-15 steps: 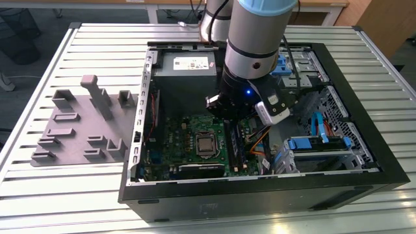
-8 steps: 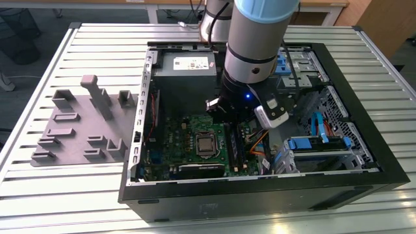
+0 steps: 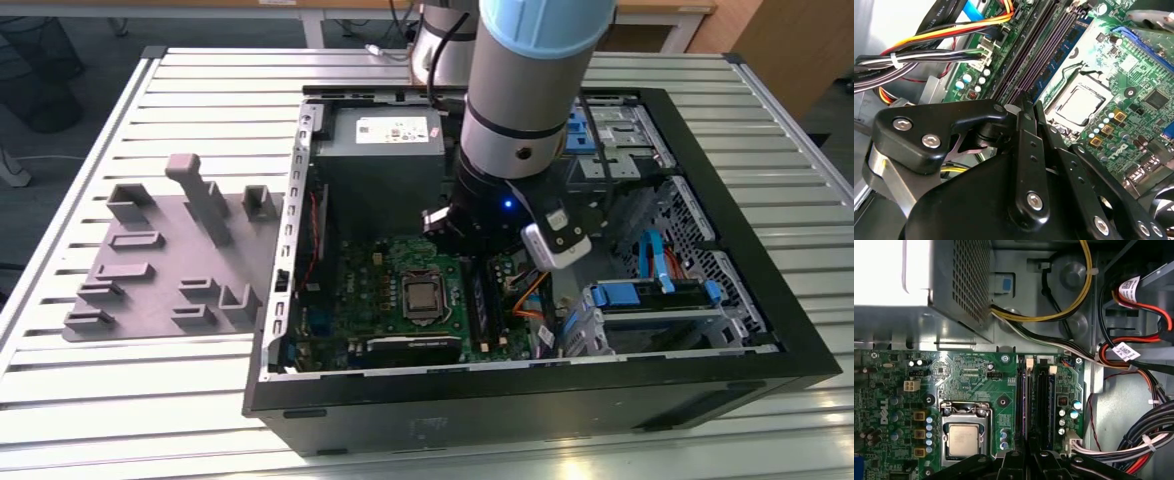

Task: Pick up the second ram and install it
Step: 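Insert the second ram into the second slot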

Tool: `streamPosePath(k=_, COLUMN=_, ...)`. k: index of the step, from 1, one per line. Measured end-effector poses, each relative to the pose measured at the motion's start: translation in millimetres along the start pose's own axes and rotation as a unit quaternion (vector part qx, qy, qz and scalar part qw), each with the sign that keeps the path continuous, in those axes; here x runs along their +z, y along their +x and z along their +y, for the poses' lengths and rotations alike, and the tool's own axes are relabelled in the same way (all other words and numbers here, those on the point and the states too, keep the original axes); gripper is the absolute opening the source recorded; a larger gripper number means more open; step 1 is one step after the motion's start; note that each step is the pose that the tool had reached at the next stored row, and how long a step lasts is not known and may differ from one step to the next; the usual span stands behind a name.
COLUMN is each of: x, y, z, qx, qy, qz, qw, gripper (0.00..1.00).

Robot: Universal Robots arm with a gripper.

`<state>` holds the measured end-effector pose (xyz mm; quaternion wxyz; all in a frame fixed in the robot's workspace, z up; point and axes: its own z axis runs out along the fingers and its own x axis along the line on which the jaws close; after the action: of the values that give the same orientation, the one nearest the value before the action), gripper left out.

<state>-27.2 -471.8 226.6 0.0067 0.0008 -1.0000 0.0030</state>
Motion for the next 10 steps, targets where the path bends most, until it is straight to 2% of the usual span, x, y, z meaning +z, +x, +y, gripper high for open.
streamPosePath(k=10, x=2.4, y=-1.1, z=-2.8, qx=0.003, qy=-0.0002, qz=0.0, qw=1.0, gripper=0.14)
